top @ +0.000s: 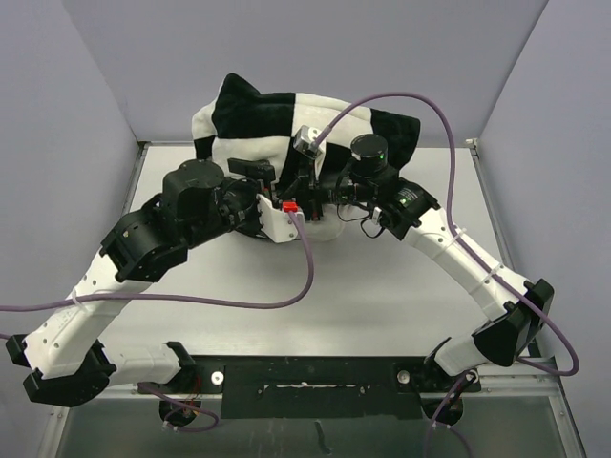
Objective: Remove the pillowcase from the pillow
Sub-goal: Remove the pillow from the pillowcase.
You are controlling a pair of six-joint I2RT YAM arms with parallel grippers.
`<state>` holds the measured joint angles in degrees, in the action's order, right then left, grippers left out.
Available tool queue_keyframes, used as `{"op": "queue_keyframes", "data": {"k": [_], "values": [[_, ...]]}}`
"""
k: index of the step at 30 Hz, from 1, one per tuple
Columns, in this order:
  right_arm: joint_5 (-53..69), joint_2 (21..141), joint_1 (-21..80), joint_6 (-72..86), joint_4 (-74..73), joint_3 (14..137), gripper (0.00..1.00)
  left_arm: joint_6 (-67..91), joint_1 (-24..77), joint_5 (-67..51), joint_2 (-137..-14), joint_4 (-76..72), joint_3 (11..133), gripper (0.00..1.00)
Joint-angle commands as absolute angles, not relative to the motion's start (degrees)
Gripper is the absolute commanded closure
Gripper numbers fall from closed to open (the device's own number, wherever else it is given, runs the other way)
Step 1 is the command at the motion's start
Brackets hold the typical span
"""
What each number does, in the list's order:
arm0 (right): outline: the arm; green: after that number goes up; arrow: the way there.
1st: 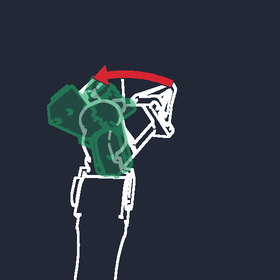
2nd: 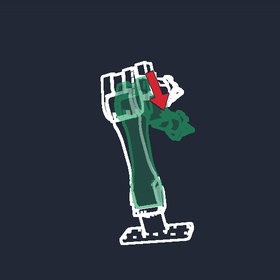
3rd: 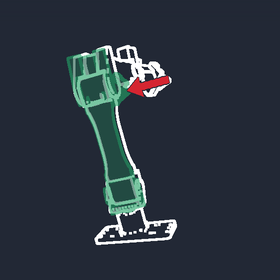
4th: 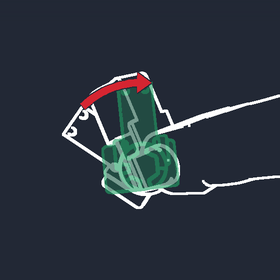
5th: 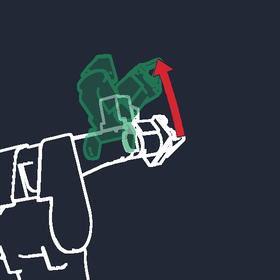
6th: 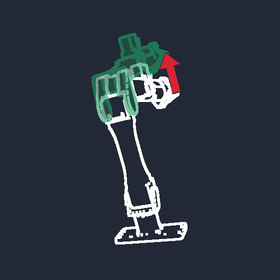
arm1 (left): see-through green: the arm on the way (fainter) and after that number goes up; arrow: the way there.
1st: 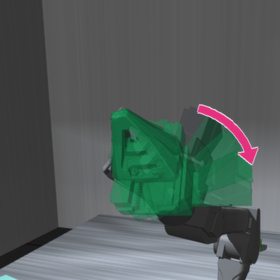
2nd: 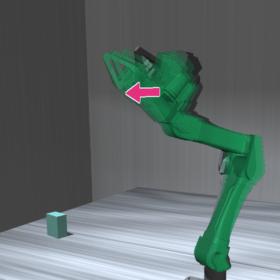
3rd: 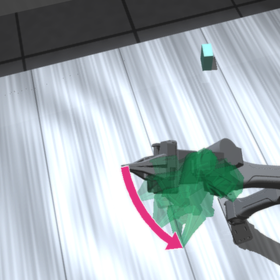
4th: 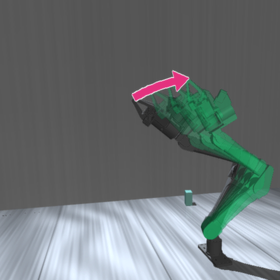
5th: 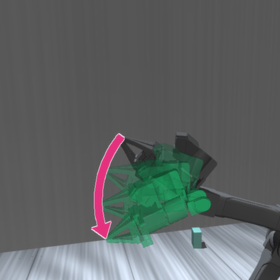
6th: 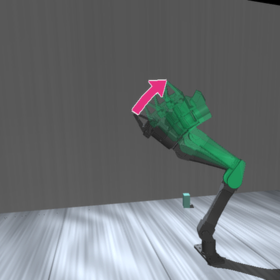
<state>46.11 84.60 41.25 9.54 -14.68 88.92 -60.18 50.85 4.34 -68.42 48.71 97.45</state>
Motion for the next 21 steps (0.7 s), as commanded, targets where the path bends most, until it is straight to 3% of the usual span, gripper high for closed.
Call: {"op": "queue_keyframes", "data": {"k": [1, 21], "values": [[46.05, 83.17, 41.17, 11.09, -13.51, 87.63, 1.0, -63.24, 50.54, 6.76, -69.2, 37.72, 99.39, 0.33], [44.95, 82.12, 41.47, 11.48, -12.71, 85.93, 1.0, -67.81, 40.58, 0.79, -68.31, 35.07, 94.05, 0.31]]}}
